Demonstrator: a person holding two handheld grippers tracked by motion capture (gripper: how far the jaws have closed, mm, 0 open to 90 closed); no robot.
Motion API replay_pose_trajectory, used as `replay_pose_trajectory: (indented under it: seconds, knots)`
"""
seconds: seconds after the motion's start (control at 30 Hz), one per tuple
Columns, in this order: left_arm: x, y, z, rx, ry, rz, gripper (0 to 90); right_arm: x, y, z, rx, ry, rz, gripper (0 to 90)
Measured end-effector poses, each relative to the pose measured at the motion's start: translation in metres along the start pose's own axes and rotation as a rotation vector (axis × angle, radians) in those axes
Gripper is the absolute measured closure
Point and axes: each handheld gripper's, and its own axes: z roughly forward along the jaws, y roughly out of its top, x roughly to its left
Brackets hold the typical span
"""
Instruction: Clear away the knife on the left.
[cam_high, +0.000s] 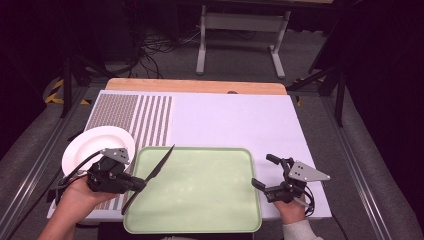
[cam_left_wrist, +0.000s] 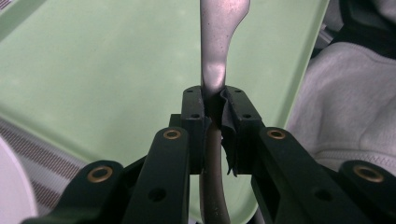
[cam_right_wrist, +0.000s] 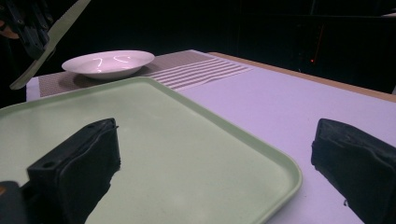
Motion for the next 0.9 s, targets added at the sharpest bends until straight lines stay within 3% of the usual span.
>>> replay_pose_trajectory:
  seconds: [0.1,0.67,0.9]
  knots:
    - [-0.001,0.002,0.005,0.018,0.010,0.005,80.2,0.000,0.000,0.000,0.004,0.001,-0.001,1.7]
    - [-0.008,0.011,0.032,0.063,-0.023,0.016,80.1,0.000,-0.001,0.000,0.007,0.002,-0.004,1.7]
    - [-0.010,0.014,0.043,0.110,0.005,-0.003,80.2,0.000,-0.001,0.000,0.007,0.003,-0.004,1.7]
